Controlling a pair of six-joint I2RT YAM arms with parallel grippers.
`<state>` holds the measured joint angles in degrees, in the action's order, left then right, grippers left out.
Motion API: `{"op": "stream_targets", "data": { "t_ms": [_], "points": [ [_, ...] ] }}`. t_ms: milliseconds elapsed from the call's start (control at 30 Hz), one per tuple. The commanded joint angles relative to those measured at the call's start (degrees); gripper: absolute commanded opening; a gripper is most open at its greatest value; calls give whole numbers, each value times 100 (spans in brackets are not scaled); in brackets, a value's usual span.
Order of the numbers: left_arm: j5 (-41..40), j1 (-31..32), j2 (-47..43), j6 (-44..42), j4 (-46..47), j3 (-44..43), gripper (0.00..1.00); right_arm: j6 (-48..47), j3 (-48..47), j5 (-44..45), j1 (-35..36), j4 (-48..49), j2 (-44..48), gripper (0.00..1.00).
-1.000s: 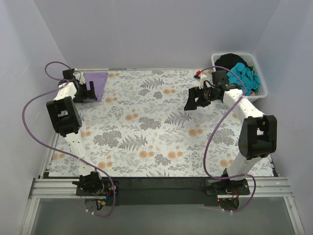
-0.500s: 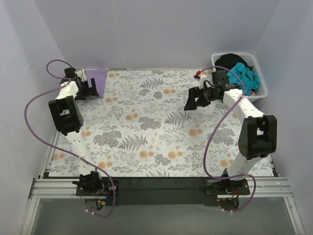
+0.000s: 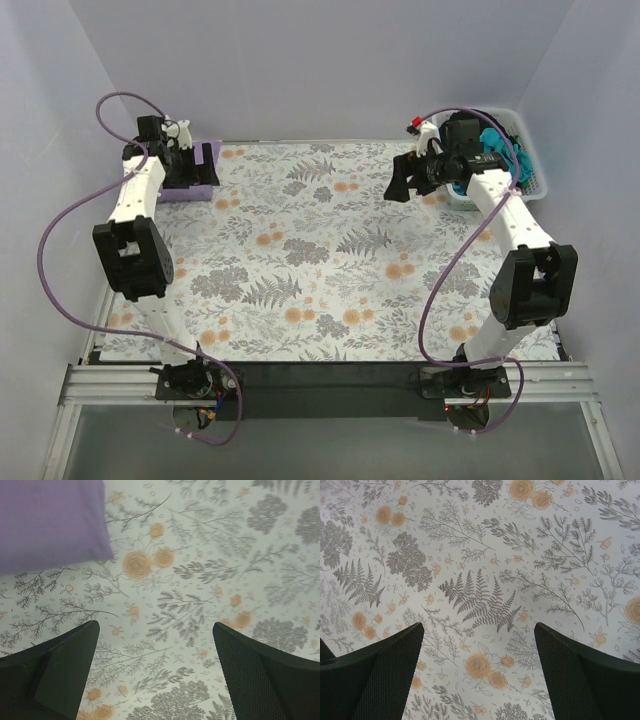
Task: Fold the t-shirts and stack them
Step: Neatly place the folded tshirt to the corner
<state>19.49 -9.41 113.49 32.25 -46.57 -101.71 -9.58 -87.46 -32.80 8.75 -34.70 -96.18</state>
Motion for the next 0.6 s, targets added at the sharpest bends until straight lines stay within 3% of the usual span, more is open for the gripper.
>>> {"op": "stream_targets", "data": {
  "t_ms": [0, 233, 400, 567],
  "points": [
    [170, 378, -993, 53, -397, 185, 98, -140, 264, 378, -40, -134, 573, 98],
    [152, 1204, -2110, 422, 297, 1890, 98, 308, 1406, 1801, -49, -257, 1312, 98],
    [118, 1477, -2542, 475, 683, 2952, 98, 194, 2468, 1874, -40, -248, 1769, 98],
    [20, 1512, -3060, 598, 912, 3658, 98, 159, 2883, 1803, -40, -231, 2155, 98]
  ]
}}
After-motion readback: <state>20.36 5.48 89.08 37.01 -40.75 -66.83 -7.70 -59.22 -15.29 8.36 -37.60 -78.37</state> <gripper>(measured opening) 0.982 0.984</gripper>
